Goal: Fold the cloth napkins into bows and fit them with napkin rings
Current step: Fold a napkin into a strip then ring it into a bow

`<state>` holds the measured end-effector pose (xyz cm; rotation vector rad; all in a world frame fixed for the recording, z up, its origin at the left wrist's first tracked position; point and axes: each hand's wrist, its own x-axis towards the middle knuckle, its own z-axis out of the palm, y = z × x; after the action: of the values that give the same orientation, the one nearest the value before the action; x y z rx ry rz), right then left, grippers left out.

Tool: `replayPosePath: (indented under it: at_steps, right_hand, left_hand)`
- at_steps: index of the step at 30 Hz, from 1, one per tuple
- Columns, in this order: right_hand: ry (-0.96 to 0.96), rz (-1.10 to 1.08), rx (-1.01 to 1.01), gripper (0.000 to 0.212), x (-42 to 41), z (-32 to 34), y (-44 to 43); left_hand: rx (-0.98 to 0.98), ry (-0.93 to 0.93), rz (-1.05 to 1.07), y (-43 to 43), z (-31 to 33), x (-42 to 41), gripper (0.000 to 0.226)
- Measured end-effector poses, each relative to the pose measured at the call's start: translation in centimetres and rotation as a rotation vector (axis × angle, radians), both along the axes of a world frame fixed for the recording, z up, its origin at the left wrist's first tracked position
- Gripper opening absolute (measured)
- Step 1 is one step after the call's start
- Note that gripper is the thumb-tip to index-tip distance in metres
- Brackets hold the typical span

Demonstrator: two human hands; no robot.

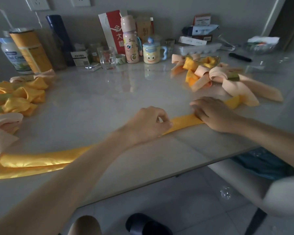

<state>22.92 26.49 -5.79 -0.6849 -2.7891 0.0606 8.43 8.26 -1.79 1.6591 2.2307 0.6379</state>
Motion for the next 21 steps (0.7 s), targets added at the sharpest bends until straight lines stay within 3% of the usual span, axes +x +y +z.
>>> replayPosePath:
  at_steps: [3,6,13,17,21]
  right_hand:
    - [0.086,0.054,-0.017,0.020,-0.2,0.0,0.2]
    - [0.116,0.069,-0.226,0.016,-0.1,1.6,-0.1]
    - [-0.382,0.094,-0.634,0.018,-0.4,6.4,-1.8]
    - [-0.277,0.083,-1.083,0.005,-1.5,7.0,-5.7]
    - [-0.070,0.165,-1.102,0.004,-3.6,5.4,-10.3]
  left_hand:
    - [-0.186,0.032,-0.056,2.1,-0.1,0.0,0.016]
    - [-0.325,-0.174,-0.028,2.8,0.2,-0.7,0.014]
    - [-0.417,-0.457,0.070,3.3,0.9,-1.3,0.036]
    - [-0.375,-0.650,0.067,2.6,1.1,-2.0,0.049]
    - [-0.221,-0.825,0.028,1.2,0.8,-2.4,0.027]
